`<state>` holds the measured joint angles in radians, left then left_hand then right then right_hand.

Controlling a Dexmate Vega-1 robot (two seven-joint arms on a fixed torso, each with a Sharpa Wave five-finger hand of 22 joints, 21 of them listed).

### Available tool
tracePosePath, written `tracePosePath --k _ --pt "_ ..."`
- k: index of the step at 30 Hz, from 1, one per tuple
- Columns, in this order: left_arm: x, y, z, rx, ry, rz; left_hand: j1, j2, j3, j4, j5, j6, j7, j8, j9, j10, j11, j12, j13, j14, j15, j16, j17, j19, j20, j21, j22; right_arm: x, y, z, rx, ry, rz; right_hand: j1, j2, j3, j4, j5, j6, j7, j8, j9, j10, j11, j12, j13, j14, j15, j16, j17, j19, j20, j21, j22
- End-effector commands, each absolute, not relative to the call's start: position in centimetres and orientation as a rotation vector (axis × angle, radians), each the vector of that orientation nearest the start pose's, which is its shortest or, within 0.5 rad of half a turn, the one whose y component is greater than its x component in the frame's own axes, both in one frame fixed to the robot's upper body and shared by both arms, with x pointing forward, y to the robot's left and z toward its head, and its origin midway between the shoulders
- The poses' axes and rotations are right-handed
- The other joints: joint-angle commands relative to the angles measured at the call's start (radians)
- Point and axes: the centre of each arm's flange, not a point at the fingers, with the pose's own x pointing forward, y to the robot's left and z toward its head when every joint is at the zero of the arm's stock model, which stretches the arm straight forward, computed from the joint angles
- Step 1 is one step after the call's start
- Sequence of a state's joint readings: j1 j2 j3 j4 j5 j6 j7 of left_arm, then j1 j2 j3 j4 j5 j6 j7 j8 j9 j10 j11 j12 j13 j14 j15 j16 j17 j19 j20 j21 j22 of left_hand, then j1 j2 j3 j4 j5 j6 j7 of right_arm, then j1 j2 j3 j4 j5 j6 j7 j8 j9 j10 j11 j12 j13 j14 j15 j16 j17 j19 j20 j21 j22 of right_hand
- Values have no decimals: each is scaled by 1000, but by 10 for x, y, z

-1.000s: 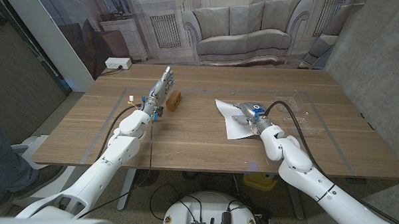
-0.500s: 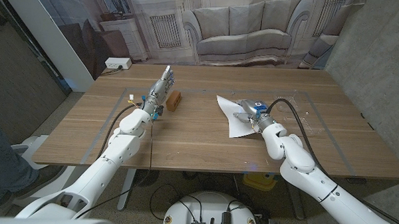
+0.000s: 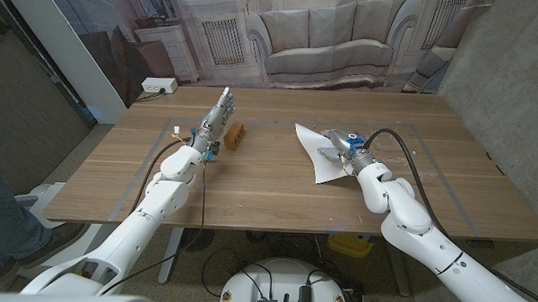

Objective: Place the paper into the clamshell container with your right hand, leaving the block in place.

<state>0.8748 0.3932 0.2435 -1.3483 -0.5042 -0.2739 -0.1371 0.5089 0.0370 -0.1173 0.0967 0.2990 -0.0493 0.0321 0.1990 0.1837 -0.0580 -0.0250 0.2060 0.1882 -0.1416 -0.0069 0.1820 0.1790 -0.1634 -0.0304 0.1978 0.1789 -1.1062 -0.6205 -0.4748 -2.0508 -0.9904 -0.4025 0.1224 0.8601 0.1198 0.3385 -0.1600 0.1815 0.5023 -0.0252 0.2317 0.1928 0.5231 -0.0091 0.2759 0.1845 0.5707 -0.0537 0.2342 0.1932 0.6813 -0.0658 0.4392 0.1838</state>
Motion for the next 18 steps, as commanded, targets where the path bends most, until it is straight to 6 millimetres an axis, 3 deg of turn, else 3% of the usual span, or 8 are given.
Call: tracePosePath --k 1,18 --pt "639 268 -12 -7 -665 -270 3 4 -9 -2 -1 -5 -1 -1 5 -8 -2 -1 2 -6 0 4 4 -4 3 3 3 522 -183 -23 -1501 -557 -157 4 5 -1 7 4 3 1 -1 4 0 2 -6 1 -9 -91 -4 6 1 -91 -2 3" --pt "637 267 -9 2 -664 -273 4 5 -12 -2 -1 -5 -1 -1 5 -7 2 -1 2 -6 0 5 4 -6 2 2 3 511 -189 -7 -1495 -588 -191 6 5 0 9 4 6 0 -5 4 2 3 -11 1 -9 -90 -7 7 2 -90 -3 3"
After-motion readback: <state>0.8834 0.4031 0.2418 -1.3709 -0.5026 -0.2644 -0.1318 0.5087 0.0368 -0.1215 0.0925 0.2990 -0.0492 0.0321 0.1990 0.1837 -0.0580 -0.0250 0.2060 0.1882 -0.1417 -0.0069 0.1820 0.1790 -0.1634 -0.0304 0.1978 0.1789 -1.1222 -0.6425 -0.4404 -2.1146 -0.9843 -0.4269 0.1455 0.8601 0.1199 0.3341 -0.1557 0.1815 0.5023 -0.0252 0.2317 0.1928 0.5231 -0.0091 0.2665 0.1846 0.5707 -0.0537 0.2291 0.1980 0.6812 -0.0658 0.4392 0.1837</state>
